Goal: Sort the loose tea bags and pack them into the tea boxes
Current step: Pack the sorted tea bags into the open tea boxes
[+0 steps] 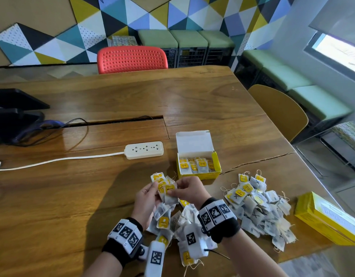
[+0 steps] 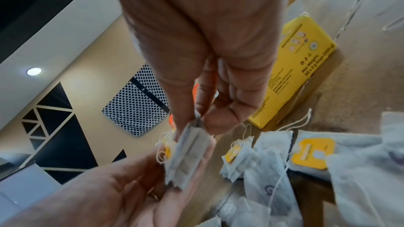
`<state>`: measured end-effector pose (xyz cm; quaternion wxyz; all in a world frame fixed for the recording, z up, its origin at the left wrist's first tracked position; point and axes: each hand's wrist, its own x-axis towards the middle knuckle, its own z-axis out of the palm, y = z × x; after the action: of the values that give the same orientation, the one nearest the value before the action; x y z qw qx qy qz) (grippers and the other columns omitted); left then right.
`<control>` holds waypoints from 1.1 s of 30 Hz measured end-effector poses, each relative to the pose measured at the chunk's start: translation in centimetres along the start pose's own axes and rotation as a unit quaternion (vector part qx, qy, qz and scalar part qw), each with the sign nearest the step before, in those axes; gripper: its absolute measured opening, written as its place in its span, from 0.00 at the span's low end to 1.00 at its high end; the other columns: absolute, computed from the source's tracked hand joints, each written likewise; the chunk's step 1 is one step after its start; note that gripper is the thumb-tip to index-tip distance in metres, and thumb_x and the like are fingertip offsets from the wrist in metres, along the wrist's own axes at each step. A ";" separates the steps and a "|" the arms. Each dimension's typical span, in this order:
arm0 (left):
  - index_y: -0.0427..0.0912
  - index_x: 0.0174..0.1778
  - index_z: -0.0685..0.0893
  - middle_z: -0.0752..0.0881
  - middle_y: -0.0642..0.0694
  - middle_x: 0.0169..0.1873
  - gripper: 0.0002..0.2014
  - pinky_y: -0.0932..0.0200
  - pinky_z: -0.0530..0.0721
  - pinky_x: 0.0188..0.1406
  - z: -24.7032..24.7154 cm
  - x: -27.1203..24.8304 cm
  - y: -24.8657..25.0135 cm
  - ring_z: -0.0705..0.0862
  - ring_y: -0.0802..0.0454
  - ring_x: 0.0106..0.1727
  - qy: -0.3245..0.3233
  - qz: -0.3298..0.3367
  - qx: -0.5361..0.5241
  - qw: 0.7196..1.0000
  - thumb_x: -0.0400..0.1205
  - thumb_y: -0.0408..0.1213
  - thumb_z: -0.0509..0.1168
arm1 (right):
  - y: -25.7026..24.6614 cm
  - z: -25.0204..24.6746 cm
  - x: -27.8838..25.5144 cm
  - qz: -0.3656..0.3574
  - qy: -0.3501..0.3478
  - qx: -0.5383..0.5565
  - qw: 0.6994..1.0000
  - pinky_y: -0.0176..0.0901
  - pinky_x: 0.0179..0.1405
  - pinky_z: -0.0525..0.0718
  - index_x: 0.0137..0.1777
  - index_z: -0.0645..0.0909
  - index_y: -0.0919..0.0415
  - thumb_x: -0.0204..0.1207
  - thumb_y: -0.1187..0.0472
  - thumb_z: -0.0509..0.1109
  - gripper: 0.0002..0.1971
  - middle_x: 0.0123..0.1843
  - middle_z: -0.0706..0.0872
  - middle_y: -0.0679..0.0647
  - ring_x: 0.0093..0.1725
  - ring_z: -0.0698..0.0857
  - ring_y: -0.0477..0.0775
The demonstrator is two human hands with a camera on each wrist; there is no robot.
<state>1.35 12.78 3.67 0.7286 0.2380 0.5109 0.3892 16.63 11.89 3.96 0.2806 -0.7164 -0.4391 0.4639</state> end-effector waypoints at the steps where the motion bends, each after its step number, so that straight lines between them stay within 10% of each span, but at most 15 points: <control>1: 0.33 0.51 0.85 0.91 0.35 0.43 0.13 0.58 0.89 0.35 0.1 -0.1 -0.1 0.91 0.46 0.41 -0.004 0.000 -0.003 1.000 0.88 0.35 0.57 | 0.0 0.0 0.0 0.004 0.007 0.004 1.000 0.45 0.39 0.85 0.33 0.84 0.58 0.59 0.57 0.87 0.13 0.30 0.83 0.49 0.32 0.81 0.47; 9: 0.32 0.53 0.86 0.90 0.33 0.49 0.11 0.45 0.86 0.56 0.0 -0.4 -0.6 0.89 0.39 0.52 -0.049 0.012 0.024 0.998 0.85 0.33 0.61 | -0.9 0.6 -1.1 -0.060 0.098 -0.019 0.993 0.25 0.28 0.78 0.33 0.81 0.54 0.53 0.59 0.89 0.18 0.28 0.83 0.44 0.27 0.79 0.37; 17: 0.31 0.50 0.86 0.89 0.31 0.48 0.11 0.45 0.85 0.57 -0.1 -0.3 -0.5 0.88 0.40 0.49 -0.046 -0.021 0.009 0.999 0.85 0.33 0.60 | 0.0 1.1 -1.9 -0.071 0.085 0.043 0.993 0.32 0.39 0.86 0.40 0.86 0.51 0.60 0.57 0.86 0.12 0.37 0.90 0.46 0.37 0.87 0.37; 21: 0.32 0.53 0.86 0.90 0.34 0.47 0.11 0.50 0.89 0.50 0.2 -0.2 -0.6 0.90 0.41 0.49 -0.059 -0.018 -0.003 0.998 0.85 0.33 0.60 | 0.5 1.3 -1.7 -0.038 0.042 0.084 0.995 0.51 0.50 0.90 0.48 0.86 0.51 0.62 0.57 0.85 0.16 0.47 0.91 0.50 0.47 0.91 0.47; 29: 0.44 0.51 0.89 0.91 0.46 0.48 0.06 0.62 0.85 0.49 1.4 0.8 -0.4 0.88 0.51 0.53 -0.058 0.093 0.156 0.982 0.81 0.38 0.69 | 0.2 -0.8 -1.4 -0.005 0.086 0.118 0.989 0.55 0.50 0.90 0.43 0.88 0.57 0.64 0.63 0.84 0.09 0.41 0.92 0.55 0.44 0.92 0.56; 33: 0.54 0.48 0.88 0.85 0.53 0.52 0.07 0.65 0.80 0.51 2.5 2.4 0.3 0.84 0.57 0.50 -0.065 0.213 0.313 0.923 0.79 0.37 0.71 | -0.6 -5.3 1.0 0.037 0.210 0.120 0.970 0.51 0.51 0.89 0.43 0.87 0.58 0.62 0.63 0.84 0.11 0.43 0.92 0.55 0.46 0.91 0.54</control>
<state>3.97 15.02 3.50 0.5480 0.5824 0.4954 0.3392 21.38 13.11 6.18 0.4335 -0.7745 -0.2844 0.3625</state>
